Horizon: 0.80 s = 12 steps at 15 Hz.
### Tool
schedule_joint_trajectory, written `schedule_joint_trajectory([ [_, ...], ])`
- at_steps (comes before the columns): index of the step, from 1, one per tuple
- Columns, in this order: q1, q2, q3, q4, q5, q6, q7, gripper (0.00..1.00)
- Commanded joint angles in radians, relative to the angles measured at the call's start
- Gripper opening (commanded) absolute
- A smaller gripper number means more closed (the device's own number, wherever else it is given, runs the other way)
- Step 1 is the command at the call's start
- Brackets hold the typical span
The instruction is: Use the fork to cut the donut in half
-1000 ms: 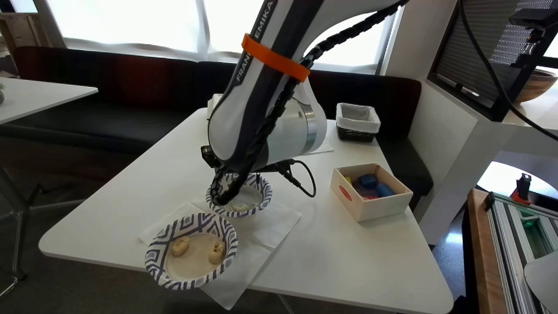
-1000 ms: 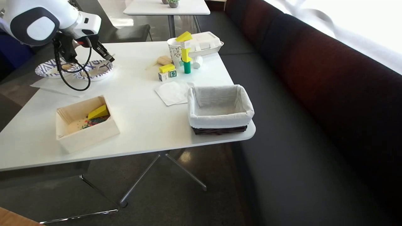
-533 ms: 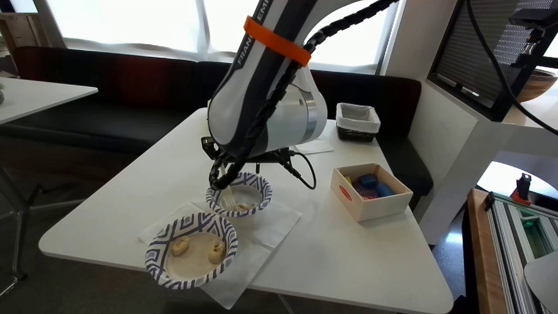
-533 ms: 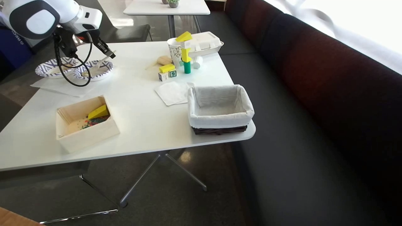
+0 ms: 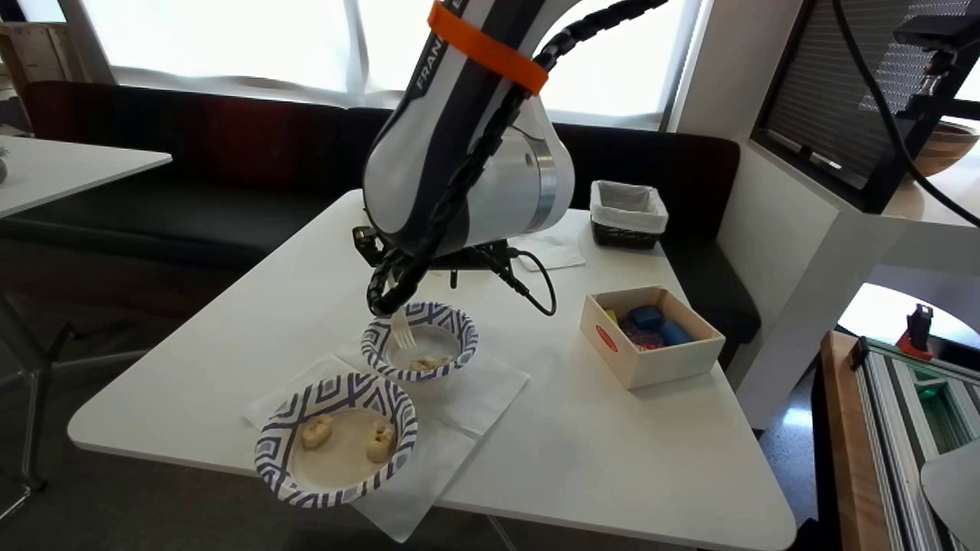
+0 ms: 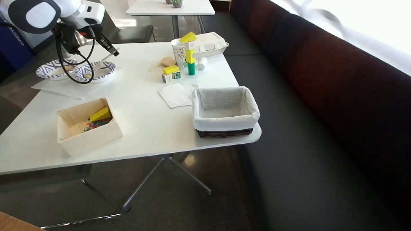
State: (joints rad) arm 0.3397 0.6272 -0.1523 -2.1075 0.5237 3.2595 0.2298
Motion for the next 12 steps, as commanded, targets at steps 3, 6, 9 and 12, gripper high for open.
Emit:
schedule_joint_trajectory([
  [3, 0.076, -0.004, -0.044, -0.044, 0.000, 0.079, -0.022, 0.03],
  [6, 0.103, -0.008, -0.059, -0.063, -0.002, 0.087, -0.035, 0.03],
  [9, 0.109, -0.006, -0.059, -0.070, -0.014, 0.114, -0.062, 0.03],
  [12, 0.110, 0.000, -0.053, -0.073, -0.012, 0.153, -0.089, 0.03],
])
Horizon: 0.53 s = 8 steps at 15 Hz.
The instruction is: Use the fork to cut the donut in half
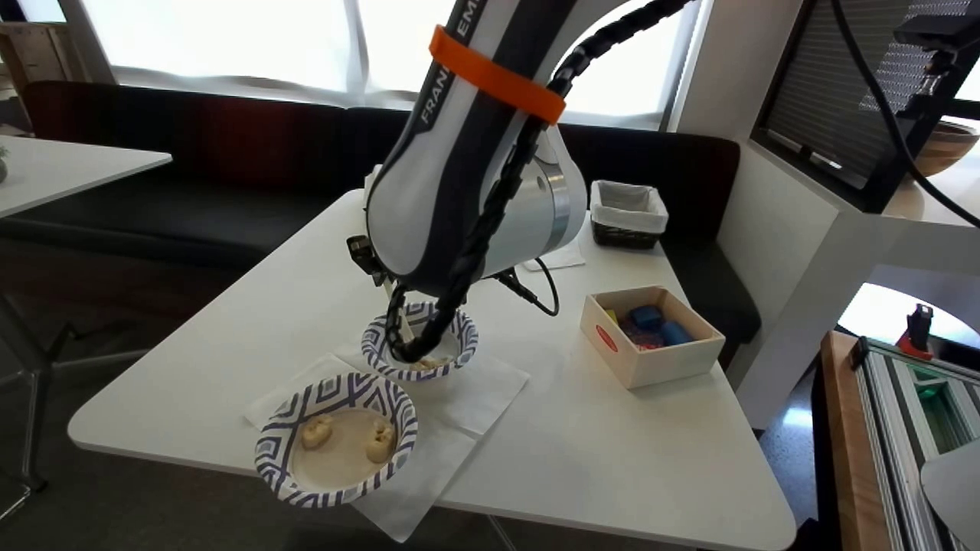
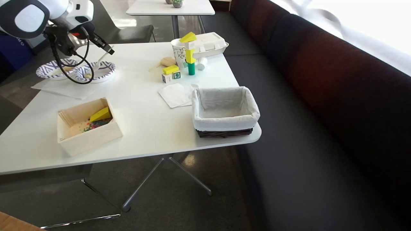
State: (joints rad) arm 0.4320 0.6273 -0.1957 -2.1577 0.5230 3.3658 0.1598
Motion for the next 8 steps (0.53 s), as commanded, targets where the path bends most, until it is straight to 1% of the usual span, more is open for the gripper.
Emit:
schedule_joint_trajectory([
  [1, 0.018, 0.000, -0.007, -0.024, -0.011, 0.056, -0.027, 0.03],
  [8, 0.022, 0.006, -0.005, -0.039, -0.004, 0.094, -0.073, 0.03],
])
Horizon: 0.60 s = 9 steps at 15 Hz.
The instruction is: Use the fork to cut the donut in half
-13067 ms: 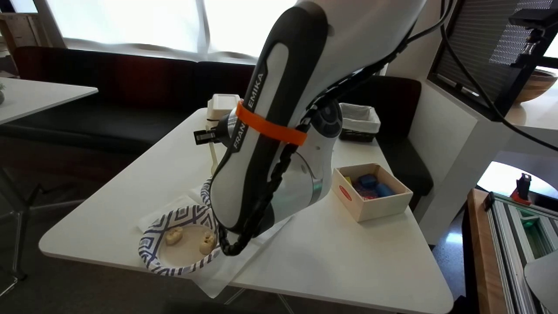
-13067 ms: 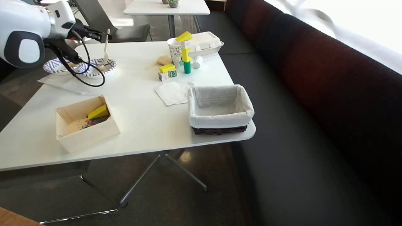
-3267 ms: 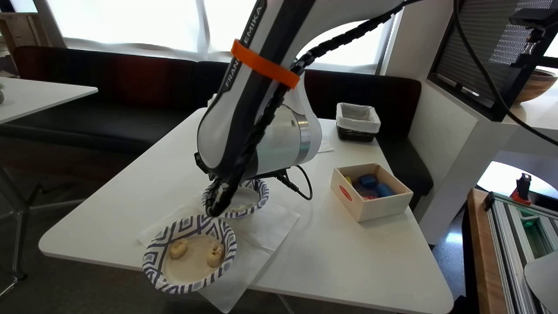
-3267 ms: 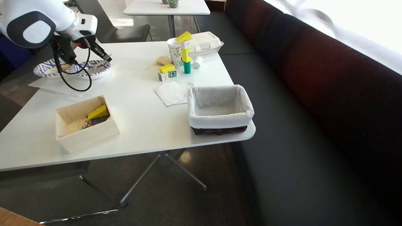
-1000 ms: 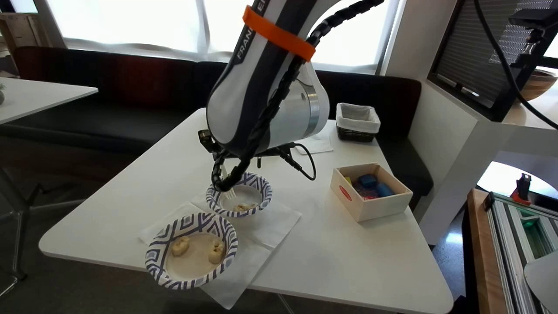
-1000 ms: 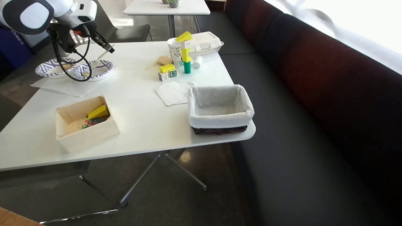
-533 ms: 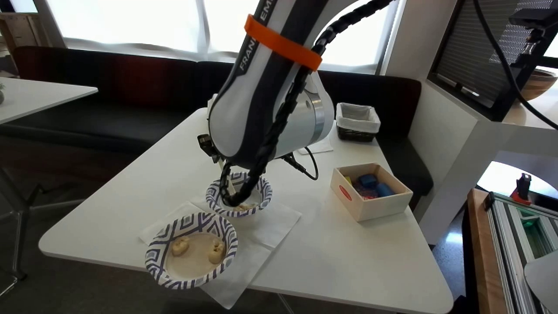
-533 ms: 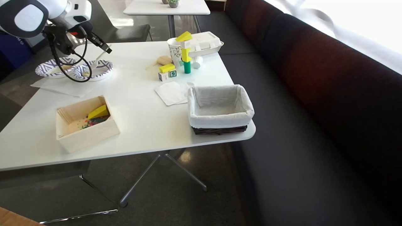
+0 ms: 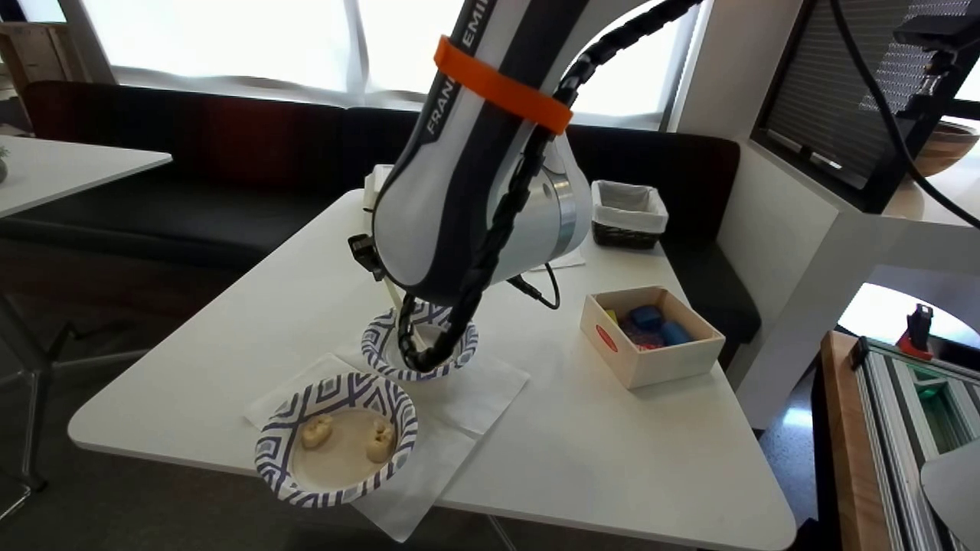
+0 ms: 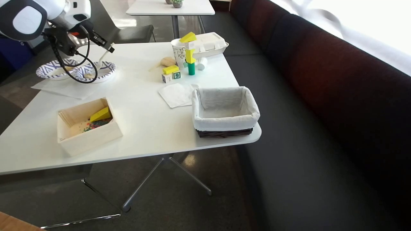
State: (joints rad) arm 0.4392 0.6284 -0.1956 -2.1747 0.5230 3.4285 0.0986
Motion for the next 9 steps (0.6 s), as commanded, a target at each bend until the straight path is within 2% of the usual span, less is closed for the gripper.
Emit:
schedule_joint_trajectory([
  [1, 0.015, 0.005, -0.004, -0.024, -0.004, 0.033, -0.015, 0.03],
  [9, 0.029, 0.005, 0.007, -0.046, 0.002, 0.022, -0.020, 0.03],
])
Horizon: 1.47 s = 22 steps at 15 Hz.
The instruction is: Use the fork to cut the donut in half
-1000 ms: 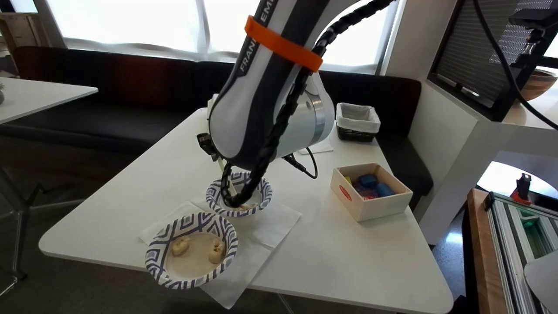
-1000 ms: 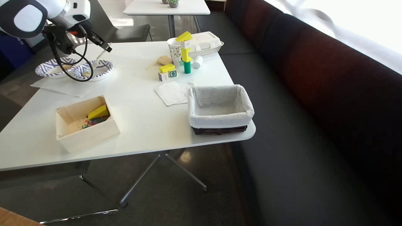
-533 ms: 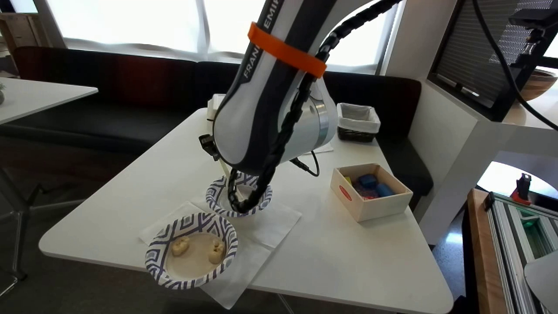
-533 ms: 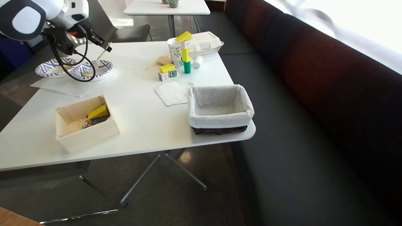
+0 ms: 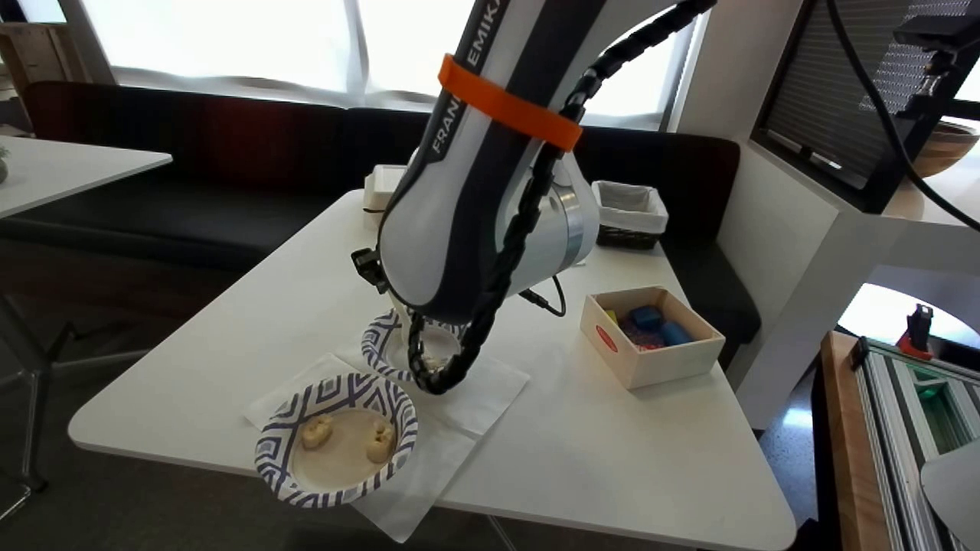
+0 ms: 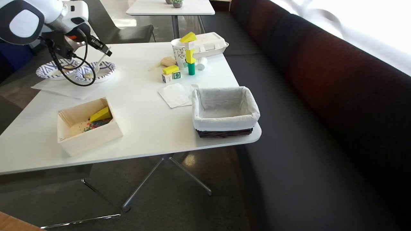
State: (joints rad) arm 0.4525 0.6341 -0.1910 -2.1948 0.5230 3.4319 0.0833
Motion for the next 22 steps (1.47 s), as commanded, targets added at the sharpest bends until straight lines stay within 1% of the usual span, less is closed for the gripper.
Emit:
schedule_joint_trajectory([
  [1, 0.018, -0.003, 0.006, -0.033, 0.002, 0.015, -0.003, 0.03],
  [7, 0.000, -0.016, 0.046, -0.055, 0.000, -0.010, 0.006, 0.03],
  [9, 0.003, -0.015, 0.045, -0.057, 0.002, -0.005, 0.005, 0.03],
  [14, 0.006, -0.019, 0.024, -0.044, 0.014, 0.043, 0.009, 0.03],
  [18, 0.030, 0.004, -0.009, -0.036, 0.033, 0.128, 0.007, 0.03],
  [22, 0.038, 0.019, -0.007, -0.035, 0.057, 0.171, 0.011, 0.03],
])
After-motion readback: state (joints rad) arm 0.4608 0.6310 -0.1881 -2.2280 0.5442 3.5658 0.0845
